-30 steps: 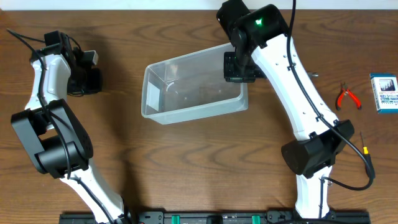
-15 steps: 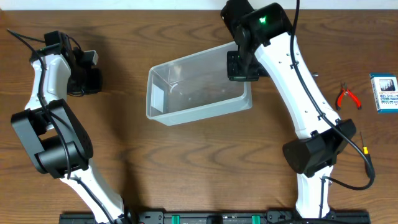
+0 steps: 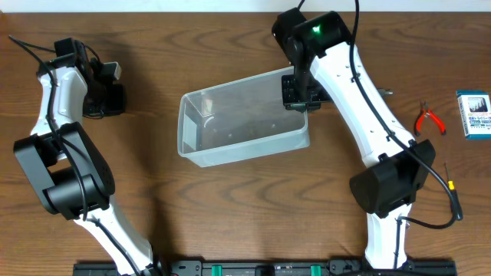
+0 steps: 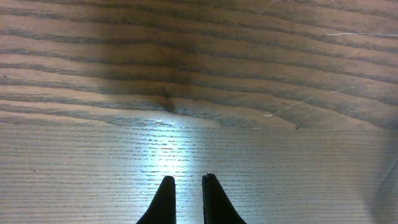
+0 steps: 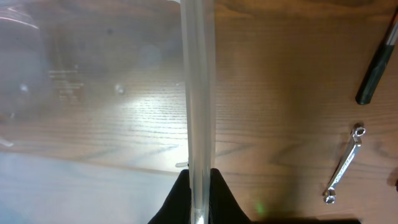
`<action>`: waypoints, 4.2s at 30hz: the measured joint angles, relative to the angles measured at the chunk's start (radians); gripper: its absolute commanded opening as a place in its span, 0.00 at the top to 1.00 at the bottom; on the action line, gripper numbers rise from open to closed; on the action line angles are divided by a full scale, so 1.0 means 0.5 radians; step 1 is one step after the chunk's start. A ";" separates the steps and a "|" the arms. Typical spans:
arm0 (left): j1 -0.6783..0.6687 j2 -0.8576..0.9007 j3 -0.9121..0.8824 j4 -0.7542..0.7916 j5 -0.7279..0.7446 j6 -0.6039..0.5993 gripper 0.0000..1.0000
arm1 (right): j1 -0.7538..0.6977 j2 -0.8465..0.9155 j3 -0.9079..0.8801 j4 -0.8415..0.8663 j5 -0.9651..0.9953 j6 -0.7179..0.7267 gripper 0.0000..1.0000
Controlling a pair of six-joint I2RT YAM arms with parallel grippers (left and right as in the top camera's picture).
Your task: Pack container
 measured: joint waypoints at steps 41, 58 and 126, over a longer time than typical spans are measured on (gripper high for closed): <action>0.000 0.000 0.000 -0.008 -0.005 -0.001 0.94 | -0.121 0.000 -0.449 0.339 0.098 0.056 0.99; 0.000 0.000 0.000 -0.008 -0.007 -0.001 0.94 | -0.134 -0.001 -0.632 0.478 0.143 0.040 0.99; 0.000 0.000 0.000 -0.084 -0.007 -0.008 0.94 | -0.183 -0.070 -0.894 0.653 0.131 -0.085 0.78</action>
